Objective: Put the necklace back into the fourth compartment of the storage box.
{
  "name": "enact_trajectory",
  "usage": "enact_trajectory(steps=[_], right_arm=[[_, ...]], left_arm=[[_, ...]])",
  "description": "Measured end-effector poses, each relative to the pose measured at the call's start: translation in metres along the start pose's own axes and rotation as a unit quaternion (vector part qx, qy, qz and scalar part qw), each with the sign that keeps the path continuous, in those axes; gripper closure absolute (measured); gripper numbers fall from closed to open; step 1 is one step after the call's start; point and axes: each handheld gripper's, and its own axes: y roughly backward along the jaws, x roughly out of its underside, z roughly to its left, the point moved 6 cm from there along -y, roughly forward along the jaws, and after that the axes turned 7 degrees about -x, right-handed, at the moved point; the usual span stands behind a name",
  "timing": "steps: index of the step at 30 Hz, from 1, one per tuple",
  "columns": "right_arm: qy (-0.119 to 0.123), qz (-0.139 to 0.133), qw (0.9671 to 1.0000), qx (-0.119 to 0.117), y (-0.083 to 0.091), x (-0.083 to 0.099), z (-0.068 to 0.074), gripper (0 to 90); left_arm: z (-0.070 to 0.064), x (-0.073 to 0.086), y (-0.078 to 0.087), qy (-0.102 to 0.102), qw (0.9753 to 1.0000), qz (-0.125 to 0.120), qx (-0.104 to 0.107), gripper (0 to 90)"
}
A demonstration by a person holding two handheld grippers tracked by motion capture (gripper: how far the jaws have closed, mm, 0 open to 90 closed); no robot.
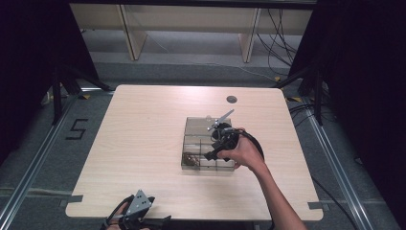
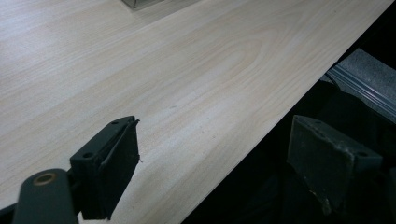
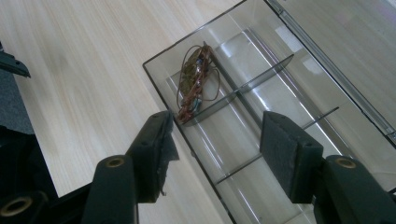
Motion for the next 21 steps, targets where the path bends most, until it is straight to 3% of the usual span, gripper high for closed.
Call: enact_trajectory(steps=[9, 11, 17, 18, 21], right_arm=[[-0.004, -0.008, 0.9999, 0.004, 0.006, 0.005, 0.001, 42.8], [-0.015, -0.008, 0.9998, 0.003, 0.009, 0.007, 0.003, 42.5], [-0.012, -0.016, 0.9998, 0.003, 0.015, 0.012, 0.003, 41.8], [0.000, -0.019, 0.9998, 0.008, 0.015, 0.012, 0.001, 41.5], [-0.005, -0.021, 0.9998, 0.007, 0.016, 0.015, 0.002, 40.9]], left_arm=[[0.000, 0.001, -0.001, 0.001, 1.0000, 0.001, 0.002, 16.0], [0.000, 0.001, 0.000, 0.000, 1.0000, 0.002, 0.002, 16.0], [0.000, 0.000, -0.001, -0.006, 1.0000, -0.003, 0.000, 16.0], [0.000, 0.000, -0.001, -0.005, 1.0000, -0.003, 0.000, 16.0], [0.000, 0.000, -0.002, -0.004, 1.0000, -0.003, 0.000, 16.0]])
